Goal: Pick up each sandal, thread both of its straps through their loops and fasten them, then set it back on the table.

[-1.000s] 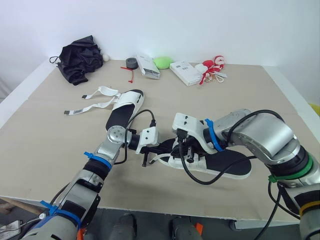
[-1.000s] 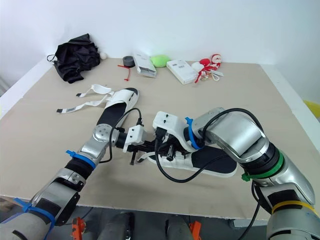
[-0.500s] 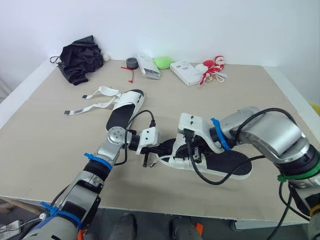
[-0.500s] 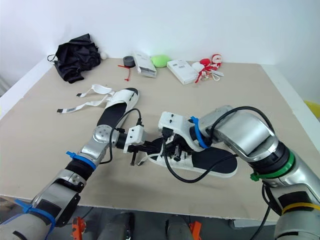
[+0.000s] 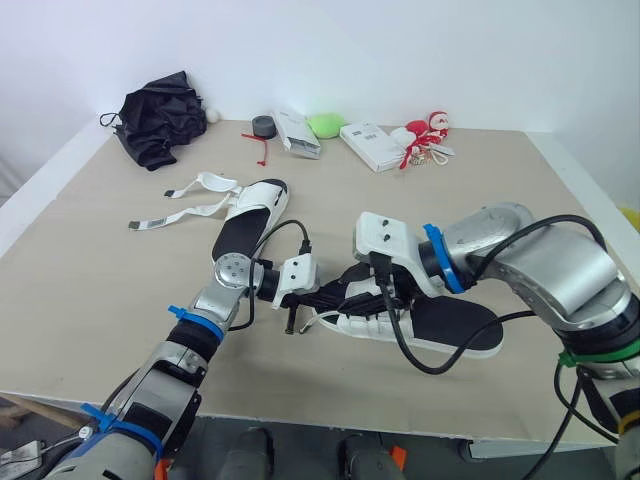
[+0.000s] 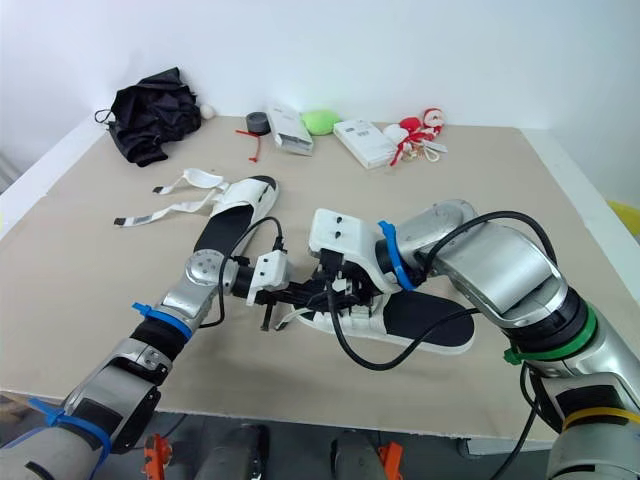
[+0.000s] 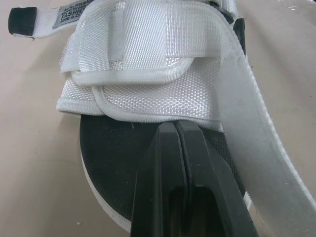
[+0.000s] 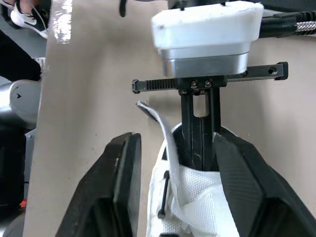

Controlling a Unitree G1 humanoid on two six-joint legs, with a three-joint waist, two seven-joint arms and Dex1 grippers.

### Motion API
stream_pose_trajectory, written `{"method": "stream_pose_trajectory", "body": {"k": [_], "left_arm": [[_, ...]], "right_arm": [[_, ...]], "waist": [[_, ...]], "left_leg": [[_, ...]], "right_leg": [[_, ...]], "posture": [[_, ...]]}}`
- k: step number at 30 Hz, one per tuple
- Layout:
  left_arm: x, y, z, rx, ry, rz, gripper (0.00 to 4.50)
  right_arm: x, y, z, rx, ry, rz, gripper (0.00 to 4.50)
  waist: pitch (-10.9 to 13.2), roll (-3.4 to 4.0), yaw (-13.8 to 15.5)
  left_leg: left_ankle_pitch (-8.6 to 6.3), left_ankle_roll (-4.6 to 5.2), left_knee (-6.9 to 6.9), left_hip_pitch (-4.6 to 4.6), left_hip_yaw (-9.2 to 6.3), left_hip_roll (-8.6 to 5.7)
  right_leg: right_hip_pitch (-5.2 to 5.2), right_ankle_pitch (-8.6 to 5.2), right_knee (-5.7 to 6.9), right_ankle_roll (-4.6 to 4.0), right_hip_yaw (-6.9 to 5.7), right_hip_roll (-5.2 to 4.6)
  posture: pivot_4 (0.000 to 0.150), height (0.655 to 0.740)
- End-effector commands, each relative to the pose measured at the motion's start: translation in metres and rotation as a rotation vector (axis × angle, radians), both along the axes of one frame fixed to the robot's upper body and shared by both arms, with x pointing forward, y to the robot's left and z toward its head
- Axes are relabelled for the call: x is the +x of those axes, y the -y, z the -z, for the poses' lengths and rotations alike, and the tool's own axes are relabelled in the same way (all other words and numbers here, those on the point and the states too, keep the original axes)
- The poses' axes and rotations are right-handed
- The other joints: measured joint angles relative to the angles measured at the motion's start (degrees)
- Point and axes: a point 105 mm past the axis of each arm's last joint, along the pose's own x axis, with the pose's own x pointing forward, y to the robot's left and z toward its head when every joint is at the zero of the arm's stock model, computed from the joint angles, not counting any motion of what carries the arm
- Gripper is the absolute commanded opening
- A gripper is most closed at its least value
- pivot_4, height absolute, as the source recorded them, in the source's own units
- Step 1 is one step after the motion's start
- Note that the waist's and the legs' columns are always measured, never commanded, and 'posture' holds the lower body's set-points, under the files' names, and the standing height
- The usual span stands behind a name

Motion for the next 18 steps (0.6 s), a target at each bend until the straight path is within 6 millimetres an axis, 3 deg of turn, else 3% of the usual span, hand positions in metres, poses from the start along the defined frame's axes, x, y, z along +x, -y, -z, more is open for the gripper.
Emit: {"method": "stream_pose_trajectory", "body": {"k": [1, 10, 14, 17, 18], "left_arm": [[-0.012, -0.001, 0.036, 0.123, -0.086, 0.017, 0.00], [-0.012, 0.000, 0.037, 0.120, -0.089, 0.015, 0.00], [-0.013, 0.000, 0.038, 0.121, -0.090, 0.015, 0.00], [-0.013, -0.001, 0.038, 0.120, -0.090, 0.014, 0.00], [-0.013, -0.001, 0.038, 0.120, -0.090, 0.013, 0.00]], "right_arm": [[0.002, -0.001, -0.006, -0.023, 0.039, -0.002, 2.34], [0.007, 0.005, 0.002, -0.083, 0.042, 0.014, 2.34], [0.008, 0.008, 0.004, -0.098, 0.048, 0.013, 1.30], [0.007, 0.010, 0.006, -0.106, 0.043, 0.007, 0.06], [0.007, 0.010, 0.007, -0.104, 0.039, 0.003, 0.06]], "waist": [[0.00, 0.00, 0.01], [0.00, 0.00, 0.00], [0.00, 0.00, 0.00], [0.00, 0.00, 0.00], [0.00, 0.00, 0.00]], "left_leg": [[0.00, 0.00, 0.00, -0.01, -0.01, -0.01], [0.00, 0.00, 0.00, -0.01, -0.03, -0.02], [0.00, 0.00, 0.00, -0.01, -0.02, -0.03], [0.00, 0.00, 0.00, -0.01, -0.03, -0.05], [0.00, 0.00, 0.00, -0.01, -0.03, -0.05]], "right_leg": [[0.00, 0.00, 0.00, 0.00, 0.00, 0.00], [0.00, -0.02, 0.00, 0.04, -0.01, -0.01], [0.00, -0.02, 0.00, 0.04, -0.01, -0.02], [0.01, -0.02, 0.00, 0.05, -0.01, -0.02], [0.01, -0.03, 0.00, 0.06, -0.01, -0.02]], "posture": [[0.150, 0.7380], [0.150, 0.7380], [0.150, 0.7380], [0.150, 0.7380], [0.150, 0.7380]]}}
